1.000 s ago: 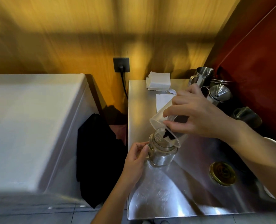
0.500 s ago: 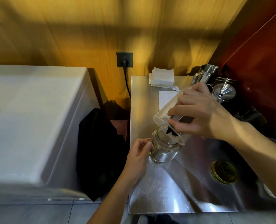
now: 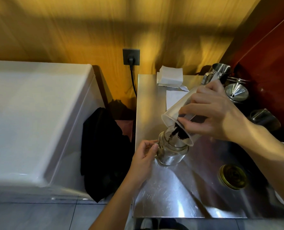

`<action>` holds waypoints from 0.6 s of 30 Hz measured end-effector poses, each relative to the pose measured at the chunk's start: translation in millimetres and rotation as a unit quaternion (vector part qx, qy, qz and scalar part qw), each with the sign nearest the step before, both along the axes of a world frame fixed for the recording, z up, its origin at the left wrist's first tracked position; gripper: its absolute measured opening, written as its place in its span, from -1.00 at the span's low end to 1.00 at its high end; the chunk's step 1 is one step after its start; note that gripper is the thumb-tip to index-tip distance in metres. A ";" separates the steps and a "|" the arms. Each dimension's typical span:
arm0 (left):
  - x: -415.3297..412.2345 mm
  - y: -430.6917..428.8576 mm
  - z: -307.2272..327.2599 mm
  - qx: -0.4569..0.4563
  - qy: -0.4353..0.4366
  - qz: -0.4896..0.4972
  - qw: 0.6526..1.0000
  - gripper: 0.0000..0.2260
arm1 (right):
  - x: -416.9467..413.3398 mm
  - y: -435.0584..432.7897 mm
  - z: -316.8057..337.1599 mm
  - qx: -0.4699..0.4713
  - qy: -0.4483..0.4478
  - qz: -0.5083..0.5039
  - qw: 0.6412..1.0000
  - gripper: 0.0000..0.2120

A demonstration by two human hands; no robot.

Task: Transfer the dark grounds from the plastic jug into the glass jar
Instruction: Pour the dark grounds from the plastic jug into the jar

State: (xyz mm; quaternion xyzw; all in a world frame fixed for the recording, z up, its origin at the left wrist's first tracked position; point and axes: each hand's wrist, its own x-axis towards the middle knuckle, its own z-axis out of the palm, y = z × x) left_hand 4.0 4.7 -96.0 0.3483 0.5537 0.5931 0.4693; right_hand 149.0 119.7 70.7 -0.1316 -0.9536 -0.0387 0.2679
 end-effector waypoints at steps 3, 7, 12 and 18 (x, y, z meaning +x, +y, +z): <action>0.4 0.0 0.6 -0.004 -0.010 0.000 1.000 -0.92 | -1.3 -1.5 -0.8 0.011 -0.008 0.004 1.000 -0.72; 0.4 0.5 0.3 -0.004 -0.018 0.001 1.000 -0.92 | 1.3 -0.6 -0.7 0.025 -0.012 0.005 1.000 -0.74; 1.4 1.9 1.7 -0.003 -0.039 0.003 0.999 -0.90 | 1.5 0.3 -2.5 0.015 0.001 -0.002 1.000 -0.72; 1.6 2.7 1.0 -0.006 -0.040 0.007 0.999 -0.90 | 2.8 0.8 -2.8 0.025 0.003 -0.004 1.000 -0.71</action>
